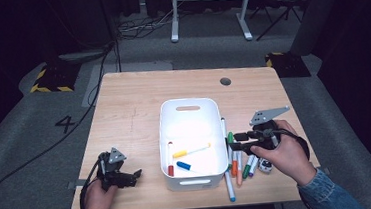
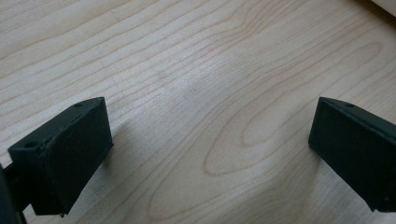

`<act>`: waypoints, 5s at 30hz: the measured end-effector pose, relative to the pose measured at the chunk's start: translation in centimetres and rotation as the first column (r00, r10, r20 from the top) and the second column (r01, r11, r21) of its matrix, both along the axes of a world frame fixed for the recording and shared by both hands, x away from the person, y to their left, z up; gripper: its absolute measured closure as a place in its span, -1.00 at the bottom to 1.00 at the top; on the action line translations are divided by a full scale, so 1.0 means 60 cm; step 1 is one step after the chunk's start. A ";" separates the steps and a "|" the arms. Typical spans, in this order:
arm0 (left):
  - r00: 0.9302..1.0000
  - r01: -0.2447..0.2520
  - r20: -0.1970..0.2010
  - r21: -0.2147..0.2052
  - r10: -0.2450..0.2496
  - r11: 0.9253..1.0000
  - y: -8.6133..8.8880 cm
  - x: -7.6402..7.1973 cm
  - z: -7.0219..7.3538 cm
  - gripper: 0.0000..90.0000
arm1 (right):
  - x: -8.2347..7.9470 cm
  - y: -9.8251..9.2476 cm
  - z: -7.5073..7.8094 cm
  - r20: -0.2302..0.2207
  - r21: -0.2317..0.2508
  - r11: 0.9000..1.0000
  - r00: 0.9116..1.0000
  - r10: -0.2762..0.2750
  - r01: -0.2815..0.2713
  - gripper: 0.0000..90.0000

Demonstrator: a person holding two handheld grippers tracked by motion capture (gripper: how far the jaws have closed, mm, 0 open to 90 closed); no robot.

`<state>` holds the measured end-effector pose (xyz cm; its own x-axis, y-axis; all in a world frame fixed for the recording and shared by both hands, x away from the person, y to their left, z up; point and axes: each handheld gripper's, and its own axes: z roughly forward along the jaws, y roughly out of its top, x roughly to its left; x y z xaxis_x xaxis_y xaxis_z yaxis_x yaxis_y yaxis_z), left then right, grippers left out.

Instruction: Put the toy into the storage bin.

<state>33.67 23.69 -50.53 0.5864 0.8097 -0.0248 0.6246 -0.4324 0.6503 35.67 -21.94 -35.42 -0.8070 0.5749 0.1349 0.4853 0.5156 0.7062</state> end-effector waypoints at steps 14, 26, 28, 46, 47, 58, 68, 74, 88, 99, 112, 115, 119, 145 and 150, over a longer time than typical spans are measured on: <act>1.000 0.000 0.001 0.000 0.000 1.000 0.000 0.000 0.000 -1.00 | 0.024 -0.064 -0.050 -0.068 -0.111 0.985 0.988 -0.139 0.131 0.28; 1.000 0.000 0.000 0.000 0.000 1.000 0.000 0.000 0.000 -1.00 | 0.038 -0.078 -0.125 -0.166 -0.238 0.958 0.965 -0.201 0.158 0.26; 1.000 0.000 0.000 -0.001 0.000 1.000 0.000 0.000 0.000 -1.00 | 0.041 -0.078 -0.137 -0.183 -0.246 0.955 0.960 -0.211 0.163 0.26; 1.000 0.000 -0.001 -0.001 0.000 1.000 0.000 0.000 0.000 -1.00 | 0.057 -0.060 -0.182 -0.221 -0.257 0.955 0.953 -0.209 0.150 0.32; 1.000 -0.002 0.000 -0.002 0.002 1.000 0.000 0.000 0.000 -1.00 | 0.058 -0.059 -0.183 -0.215 -0.262 0.953 0.954 -0.211 0.152 0.32; 1.000 0.000 0.001 0.000 0.000 1.000 0.000 0.000 0.000 -1.00 | 0.065 -0.054 -0.183 -0.180 -0.273 0.945 0.955 -0.234 0.180 0.38; 1.000 0.000 0.000 -0.001 0.000 1.000 0.000 0.000 0.000 -1.00 | 0.057 -0.059 -0.187 -0.187 -0.291 0.940 0.953 -0.240 0.180 0.42; 1.000 -0.003 0.000 -0.002 0.003 1.000 0.000 0.000 0.000 -1.00 | 0.049 -0.054 -0.185 -0.175 -0.316 0.930 0.952 -0.252 0.188 0.46; 1.000 0.000 -0.001 -0.001 0.000 1.000 0.000 0.000 0.000 -1.00 | 0.041 -0.049 -0.187 -0.178 -0.334 0.917 0.941 -0.288 0.217 0.58; 1.000 0.000 0.001 0.000 0.000 1.000 0.000 0.000 0.000 -1.00 | 0.046 -0.065 -0.187 -0.206 -0.296 0.913 0.915 -0.347 0.280 0.71; 1.000 -0.002 0.001 -0.001 0.002 1.000 0.000 0.000 0.000 -1.00 | 0.050 -0.075 -0.166 -0.220 -0.238 0.920 0.905 -0.363 0.311 0.71; 1.000 0.000 -0.001 -0.001 0.000 1.000 0.000 0.000 0.000 -1.00 | 0.049 -0.077 -0.155 -0.215 -0.223 0.926 0.911 -0.352 0.305 0.71; 1.000 0.000 0.000 -0.001 0.000 1.000 0.000 0.000 0.000 -1.00 | 0.046 -0.076 -0.140 -0.202 -0.200 0.932 0.918 -0.342 0.303 0.71; 1.000 -0.003 0.000 -0.001 0.003 1.000 0.000 0.000 0.000 -1.00 | 0.030 -0.058 -0.022 -0.098 -0.053 0.972 0.967 -0.234 0.229 0.71; 1.000 0.000 0.000 -0.001 0.000 1.000 0.000 0.000 0.000 -1.00 | 0.027 -0.043 -0.004 -0.089 -0.044 0.980 0.976 -0.198 0.194 0.71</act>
